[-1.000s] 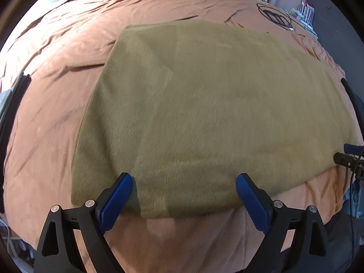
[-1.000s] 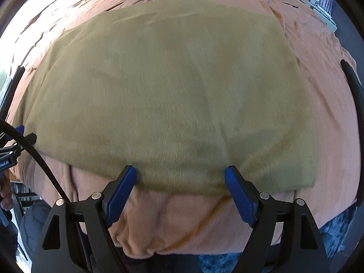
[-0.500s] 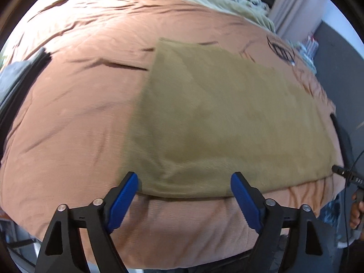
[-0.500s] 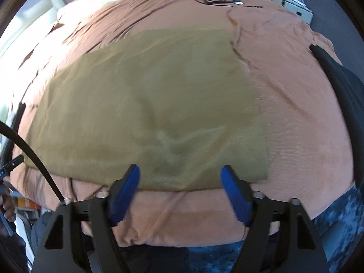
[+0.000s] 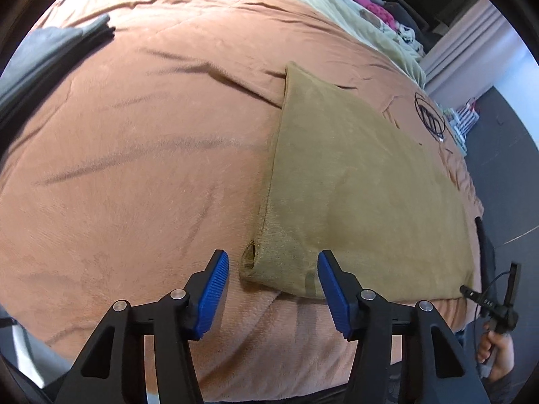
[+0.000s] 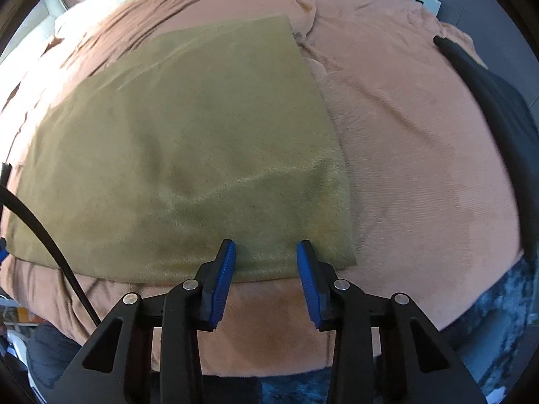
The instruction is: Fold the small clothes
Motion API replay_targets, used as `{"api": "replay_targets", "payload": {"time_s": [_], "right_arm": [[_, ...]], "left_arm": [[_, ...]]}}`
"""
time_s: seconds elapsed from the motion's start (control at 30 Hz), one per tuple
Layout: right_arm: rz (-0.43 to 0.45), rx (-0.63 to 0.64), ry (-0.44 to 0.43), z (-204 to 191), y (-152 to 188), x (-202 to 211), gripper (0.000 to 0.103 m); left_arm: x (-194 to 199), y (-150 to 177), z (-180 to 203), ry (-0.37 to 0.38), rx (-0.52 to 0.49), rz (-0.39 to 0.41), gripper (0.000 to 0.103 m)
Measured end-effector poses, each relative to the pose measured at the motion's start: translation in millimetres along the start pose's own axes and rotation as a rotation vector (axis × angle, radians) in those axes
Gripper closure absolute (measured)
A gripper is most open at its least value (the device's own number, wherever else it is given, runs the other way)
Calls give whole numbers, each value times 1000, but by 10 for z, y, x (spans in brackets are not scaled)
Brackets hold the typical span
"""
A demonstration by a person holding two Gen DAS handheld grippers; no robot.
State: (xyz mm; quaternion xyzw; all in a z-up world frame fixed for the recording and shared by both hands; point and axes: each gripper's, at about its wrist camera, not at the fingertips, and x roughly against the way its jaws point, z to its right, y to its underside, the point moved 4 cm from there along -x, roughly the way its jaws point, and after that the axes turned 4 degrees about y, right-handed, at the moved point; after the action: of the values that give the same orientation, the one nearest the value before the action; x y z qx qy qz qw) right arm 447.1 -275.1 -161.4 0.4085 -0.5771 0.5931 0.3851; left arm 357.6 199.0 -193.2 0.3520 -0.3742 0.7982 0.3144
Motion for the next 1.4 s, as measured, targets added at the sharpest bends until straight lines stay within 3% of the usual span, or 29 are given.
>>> {"api": "replay_targets", "payload": {"time_s": [0.37, 0.57, 0.7, 0.8, 1.03, 1.4], "right_arm": [[71, 76, -70, -479, -127, 603, 69], [73, 141, -108, -896, -203, 672, 69], [54, 165, -119, -1099, -246, 567, 70], [34, 184, -127, -1273, -273, 488, 78], [2, 257, -159, -1635, -311, 254, 85], [-74, 306, -180, -1922, -215, -129, 95]], "left_arm": [[-121, 32, -83, 70, 58, -23, 49], [-138, 60, -157, 119, 103, -16, 58], [-140, 93, -194, 203, 150, -22, 87], [-92, 98, -209, 229, 153, -2, 92], [104, 86, -227, 302, 158, 35, 94], [197, 57, -183, 339, 166, 68, 94]]}}
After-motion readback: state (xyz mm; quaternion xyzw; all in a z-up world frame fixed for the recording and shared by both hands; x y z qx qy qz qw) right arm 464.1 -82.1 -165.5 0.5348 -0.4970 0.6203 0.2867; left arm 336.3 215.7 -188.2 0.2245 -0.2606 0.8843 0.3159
